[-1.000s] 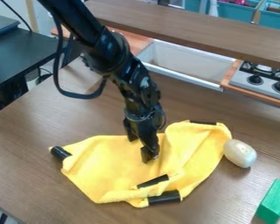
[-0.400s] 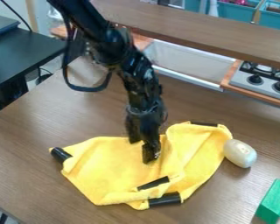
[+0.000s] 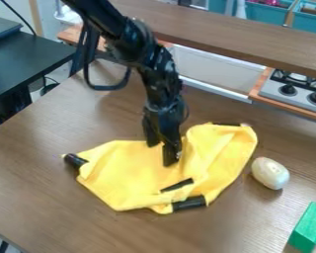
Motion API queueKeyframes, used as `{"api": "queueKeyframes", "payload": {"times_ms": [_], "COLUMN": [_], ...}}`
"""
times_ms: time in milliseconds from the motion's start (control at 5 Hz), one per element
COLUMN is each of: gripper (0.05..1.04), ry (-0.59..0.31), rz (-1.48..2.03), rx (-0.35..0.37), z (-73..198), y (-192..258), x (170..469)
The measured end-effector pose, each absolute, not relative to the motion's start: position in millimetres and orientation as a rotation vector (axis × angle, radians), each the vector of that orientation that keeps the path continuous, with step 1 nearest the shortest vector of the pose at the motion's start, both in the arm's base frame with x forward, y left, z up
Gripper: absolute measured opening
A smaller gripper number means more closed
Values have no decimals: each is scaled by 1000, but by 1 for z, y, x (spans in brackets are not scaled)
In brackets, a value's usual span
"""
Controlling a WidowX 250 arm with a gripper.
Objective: Fold the cloth from bottom right to middle
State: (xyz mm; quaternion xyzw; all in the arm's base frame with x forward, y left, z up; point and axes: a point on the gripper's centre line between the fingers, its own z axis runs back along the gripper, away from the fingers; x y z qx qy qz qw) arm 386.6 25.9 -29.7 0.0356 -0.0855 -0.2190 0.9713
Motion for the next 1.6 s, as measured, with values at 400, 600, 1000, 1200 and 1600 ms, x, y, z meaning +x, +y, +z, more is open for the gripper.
{"api": "queueKeyframes", "payload": {"times_ms": [400, 600, 1000, 1200, 1600], "gripper": [1000, 1000, 999, 1001, 999], "ry": [-180, -179, -171, -160, -163], "rz": [-387, -337, -290, -316, -398], "rx": [92, 93, 58, 48, 35], "z": [-25, -22, -22, -29, -30], "y": [51, 70, 89, 81, 47], "x": [402, 410, 420, 413, 386]}}
